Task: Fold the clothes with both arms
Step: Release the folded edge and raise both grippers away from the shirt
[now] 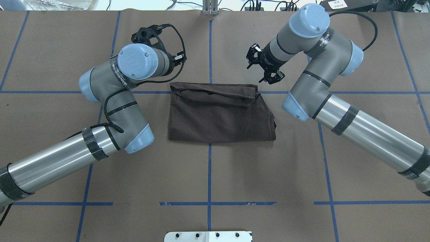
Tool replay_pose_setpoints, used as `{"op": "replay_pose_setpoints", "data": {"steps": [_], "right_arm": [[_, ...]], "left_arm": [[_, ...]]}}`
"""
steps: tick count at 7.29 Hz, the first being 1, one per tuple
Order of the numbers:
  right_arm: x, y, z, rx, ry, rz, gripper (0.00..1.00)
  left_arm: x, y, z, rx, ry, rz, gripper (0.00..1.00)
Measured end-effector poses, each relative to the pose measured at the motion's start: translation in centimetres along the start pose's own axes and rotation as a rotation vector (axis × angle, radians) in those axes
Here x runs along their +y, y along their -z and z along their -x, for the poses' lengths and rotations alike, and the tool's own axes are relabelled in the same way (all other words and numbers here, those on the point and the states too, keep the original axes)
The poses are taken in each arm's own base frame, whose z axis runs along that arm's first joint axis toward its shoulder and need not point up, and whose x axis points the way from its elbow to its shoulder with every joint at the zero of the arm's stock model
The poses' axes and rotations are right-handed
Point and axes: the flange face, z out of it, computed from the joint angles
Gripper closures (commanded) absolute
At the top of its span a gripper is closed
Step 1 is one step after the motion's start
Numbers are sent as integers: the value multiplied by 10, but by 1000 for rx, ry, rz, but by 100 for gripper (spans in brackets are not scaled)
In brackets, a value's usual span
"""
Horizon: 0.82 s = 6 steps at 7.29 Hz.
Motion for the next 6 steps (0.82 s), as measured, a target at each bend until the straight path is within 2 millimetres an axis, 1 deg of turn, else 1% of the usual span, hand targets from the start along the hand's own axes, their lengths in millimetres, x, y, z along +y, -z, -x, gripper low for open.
{"op": "replay_pose_setpoints", "data": {"steps": [1, 2, 3, 4, 5, 6], "right_arm": [[-16, 12, 0, -3, 1, 16, 0], [-30, 21, -3, -5, 1, 20, 0], [-37, 26, -13, -6, 18, 18, 0], [-37, 29, -21, -11, 42, 15, 0], [-35, 34, -24, -19, 58, 14, 1], [-32, 38, -25, -28, 67, 15, 0]], "left_arm": [[-6, 16, 7, 28, -21, 26, 0], [-9, 36, 29, 50, -83, 45, 0], [-8, 51, 53, 63, -146, 61, 0], [-4, 59, 63, 75, -175, 72, 57], [9, 62, 59, 90, -132, 96, 100], [29, 63, 50, 97, -49, 131, 100]]}}
